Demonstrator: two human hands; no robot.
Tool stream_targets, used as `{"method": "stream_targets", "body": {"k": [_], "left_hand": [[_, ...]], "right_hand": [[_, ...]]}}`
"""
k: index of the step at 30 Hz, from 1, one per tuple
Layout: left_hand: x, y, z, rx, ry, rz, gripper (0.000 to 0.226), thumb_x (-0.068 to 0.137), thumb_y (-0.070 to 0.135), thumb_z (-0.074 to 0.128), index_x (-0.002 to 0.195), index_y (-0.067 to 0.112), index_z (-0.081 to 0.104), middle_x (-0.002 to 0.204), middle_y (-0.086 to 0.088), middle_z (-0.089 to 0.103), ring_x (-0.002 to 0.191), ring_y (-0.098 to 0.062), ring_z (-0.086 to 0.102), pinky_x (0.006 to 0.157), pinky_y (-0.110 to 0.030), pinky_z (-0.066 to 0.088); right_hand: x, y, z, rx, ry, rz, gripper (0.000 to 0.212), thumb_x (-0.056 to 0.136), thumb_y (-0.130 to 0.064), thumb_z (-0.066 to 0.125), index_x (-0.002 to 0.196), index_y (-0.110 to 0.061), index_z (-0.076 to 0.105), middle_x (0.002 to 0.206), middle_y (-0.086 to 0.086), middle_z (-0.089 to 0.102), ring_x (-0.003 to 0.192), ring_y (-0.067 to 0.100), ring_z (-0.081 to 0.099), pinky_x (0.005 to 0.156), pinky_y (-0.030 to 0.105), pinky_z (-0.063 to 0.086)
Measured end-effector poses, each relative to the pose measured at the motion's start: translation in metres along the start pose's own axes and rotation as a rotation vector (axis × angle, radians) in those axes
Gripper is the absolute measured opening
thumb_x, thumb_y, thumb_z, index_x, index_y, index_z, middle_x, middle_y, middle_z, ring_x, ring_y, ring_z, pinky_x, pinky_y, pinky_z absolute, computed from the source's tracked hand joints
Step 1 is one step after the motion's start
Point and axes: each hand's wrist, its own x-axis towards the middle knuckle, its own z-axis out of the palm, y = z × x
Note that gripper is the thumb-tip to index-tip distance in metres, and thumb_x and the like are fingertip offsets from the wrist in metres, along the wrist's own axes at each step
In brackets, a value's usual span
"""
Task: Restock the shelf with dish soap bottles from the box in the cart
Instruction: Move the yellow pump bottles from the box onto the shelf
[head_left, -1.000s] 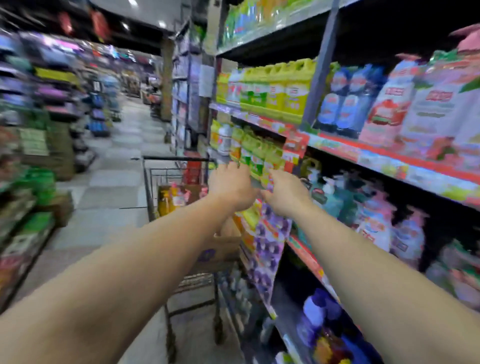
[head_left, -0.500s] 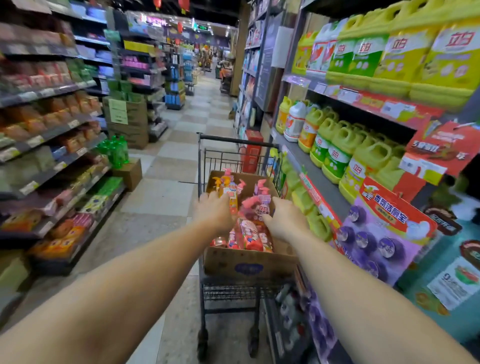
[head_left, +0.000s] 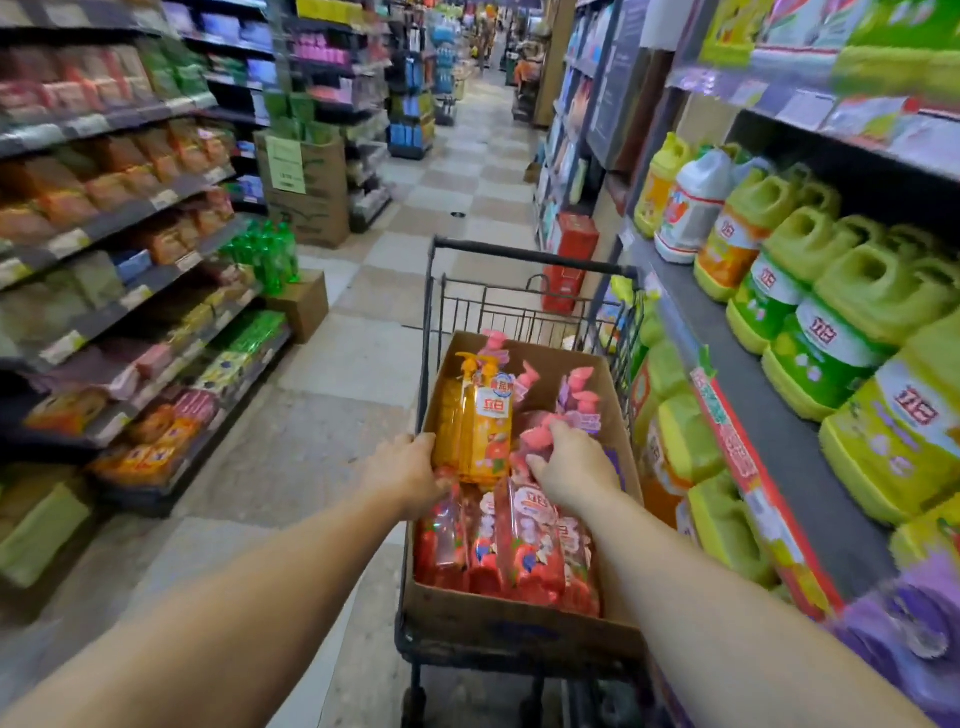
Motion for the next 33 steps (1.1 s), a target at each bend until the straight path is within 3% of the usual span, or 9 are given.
{"method": "stream_targets", "body": {"k": [8, 11, 14, 17, 19, 21, 24, 29, 33], "left_hand": [[0.110, -0.017, 0.039, -0.333, -0.192, -0.040, 0.075, 0.080, 0.040, 0.073, 0.141, 0.013, 0.040, 0.131, -0.009, 0.056, 0.115, -0.025, 0.058, 0.099, -0.040, 0.048], [0.140, -0.019, 0.054, -0.398, -0.233, -0.058, 0.083, 0.078, 0.039, 0.076, 0.145, 0.013, 0.035, 0.136, -0.008, 0.053, 0.120, -0.025, 0.056, 0.101, -0.037, 0.047], [0.164, -0.014, 0.071, -0.215, -0.227, -0.008, 0.076, 0.079, 0.051, 0.071, 0.140, 0.018, 0.040, 0.132, -0.005, 0.055, 0.123, -0.025, 0.053, 0.106, -0.041, 0.039], [0.176, -0.004, 0.087, 0.021, -0.049, 0.059, 0.057, 0.082, 0.061, 0.058, 0.125, 0.024, 0.049, 0.126, 0.001, 0.060, 0.122, -0.023, 0.050, 0.110, -0.044, 0.030], [0.185, 0.004, 0.104, -0.040, 0.016, 0.088, 0.060, 0.083, 0.055, 0.060, 0.130, 0.021, 0.047, 0.130, -0.001, 0.058, 0.121, -0.023, 0.050, 0.105, -0.038, 0.035], [0.193, 0.011, 0.118, -0.290, -0.072, -0.056, 0.079, 0.082, 0.047, 0.067, 0.146, 0.016, 0.032, 0.139, -0.005, 0.050, 0.127, -0.026, 0.046, 0.108, -0.038, 0.038], [0.202, 0.011, 0.142, -0.519, -0.193, -0.308, 0.095, 0.072, 0.047, 0.076, 0.148, 0.017, 0.028, 0.138, -0.008, 0.052, 0.126, -0.029, 0.050, 0.105, -0.044, 0.044], [0.214, 0.005, 0.164, -0.434, -0.247, -0.390, 0.094, 0.061, 0.054, 0.083, 0.139, 0.021, 0.040, 0.132, -0.008, 0.058, 0.124, -0.030, 0.051, 0.103, -0.041, 0.044], [0.224, 0.004, 0.165, -0.284, -0.294, -0.406, 0.104, 0.057, 0.060, 0.084, 0.141, 0.021, 0.036, 0.137, -0.006, 0.053, 0.128, -0.029, 0.048, 0.105, -0.039, 0.038]], "right_hand": [[0.105, -0.017, 0.038, 0.051, -0.110, 0.074, 0.053, 0.091, -0.039, 0.060, 0.139, -0.021, 0.043, 0.132, 0.007, 0.058, 0.122, 0.030, 0.053, 0.096, 0.038, 0.045], [0.136, -0.022, 0.045, 0.084, -0.104, 0.066, 0.056, 0.088, -0.038, 0.065, 0.138, -0.021, 0.046, 0.133, 0.006, 0.058, 0.122, 0.029, 0.053, 0.098, 0.037, 0.044], [0.166, -0.017, 0.059, 0.079, -0.147, 0.100, 0.064, 0.086, -0.041, 0.068, 0.141, -0.019, 0.043, 0.137, 0.006, 0.056, 0.125, 0.029, 0.051, 0.100, 0.038, 0.044], [0.189, -0.004, 0.071, 0.050, -0.208, 0.130, 0.072, 0.085, -0.043, 0.069, 0.145, -0.018, 0.038, 0.140, 0.007, 0.053, 0.127, 0.030, 0.050, 0.103, 0.039, 0.043], [0.206, 0.004, 0.077, 0.058, -0.235, 0.139, 0.072, 0.083, -0.041, 0.070, 0.144, -0.018, 0.038, 0.140, 0.008, 0.053, 0.127, 0.030, 0.051, 0.102, 0.037, 0.043], [0.222, 0.011, 0.081, 0.054, -0.281, 0.132, 0.072, 0.081, -0.040, 0.072, 0.142, -0.018, 0.041, 0.139, 0.008, 0.055, 0.125, 0.029, 0.053, 0.100, 0.037, 0.045], [0.244, 0.021, 0.089, 0.036, -0.376, 0.117, 0.077, 0.076, -0.041, 0.077, 0.140, -0.016, 0.041, 0.138, 0.007, 0.056, 0.125, 0.028, 0.054, 0.101, 0.038, 0.045], [0.275, 0.030, 0.100, 0.090, -0.540, 0.025, 0.072, 0.074, -0.027, 0.083, 0.135, -0.016, 0.047, 0.134, 0.002, 0.059, 0.124, 0.022, 0.054, 0.095, 0.024, 0.038], [0.292, 0.032, 0.112, 0.110, -0.656, -0.055, 0.060, 0.072, -0.025, 0.085, 0.126, -0.018, 0.060, 0.125, -0.001, 0.065, 0.115, 0.017, 0.058, 0.088, 0.020, 0.039]]}}
